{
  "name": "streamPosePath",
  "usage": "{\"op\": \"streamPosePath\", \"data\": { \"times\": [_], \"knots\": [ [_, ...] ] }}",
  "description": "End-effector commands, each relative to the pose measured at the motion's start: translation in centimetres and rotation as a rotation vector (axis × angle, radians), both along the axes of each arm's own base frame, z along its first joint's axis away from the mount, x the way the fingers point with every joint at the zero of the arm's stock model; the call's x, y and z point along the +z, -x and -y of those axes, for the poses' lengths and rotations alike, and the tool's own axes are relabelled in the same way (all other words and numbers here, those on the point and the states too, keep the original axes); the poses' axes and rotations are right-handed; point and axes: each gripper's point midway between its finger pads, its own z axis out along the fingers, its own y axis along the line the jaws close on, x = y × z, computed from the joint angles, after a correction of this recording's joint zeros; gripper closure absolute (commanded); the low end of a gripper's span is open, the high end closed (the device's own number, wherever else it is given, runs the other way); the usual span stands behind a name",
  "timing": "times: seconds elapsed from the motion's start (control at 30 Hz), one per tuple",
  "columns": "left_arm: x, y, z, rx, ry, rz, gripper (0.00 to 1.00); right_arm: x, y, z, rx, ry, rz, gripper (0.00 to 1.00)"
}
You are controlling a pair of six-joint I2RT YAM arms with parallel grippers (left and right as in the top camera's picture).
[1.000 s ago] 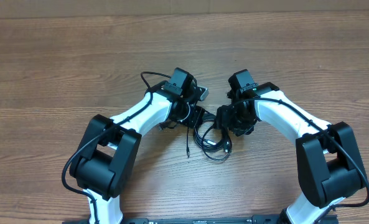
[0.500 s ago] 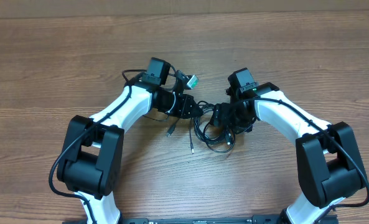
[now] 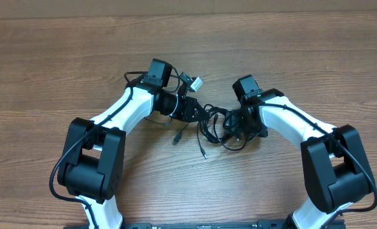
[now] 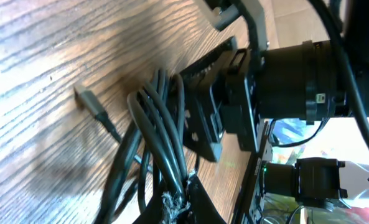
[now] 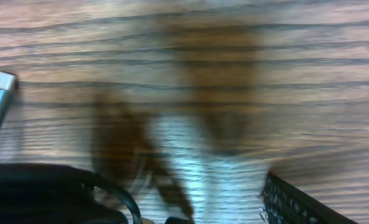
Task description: Untangle cables
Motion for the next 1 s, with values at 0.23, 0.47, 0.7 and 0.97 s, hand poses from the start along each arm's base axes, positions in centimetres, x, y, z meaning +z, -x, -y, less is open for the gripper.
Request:
{"op": "streamPosePath", "data": {
  "times": [0.23,0.47,0.7,0.97],
  "knots": [
    [0.6,-0.6,-1.9,0.022,-0.062,0.034,0.96,-0.8,0.2,4.7,-0.086,0.129,-0.003,0.15],
    [-0.3,-0.8,-3.9,0.071,-0.124,-0.009,0.96,-0.8,0.1,4.8,-0.105,0.094,-0.011,0.11],
    [-1.9,-1.2,-5.3,0.098,-0.246,0.007,0.96,-0.7,0.7,1.9,-0.086,-0.071,-0.057,0.15],
    [-4.5,0.1,-9.2,0.130,-0.497,-0.051,0.96,-0.8,0.3,3.1,-0.092,-0.002,-0.034,0.16]
  ]
}}
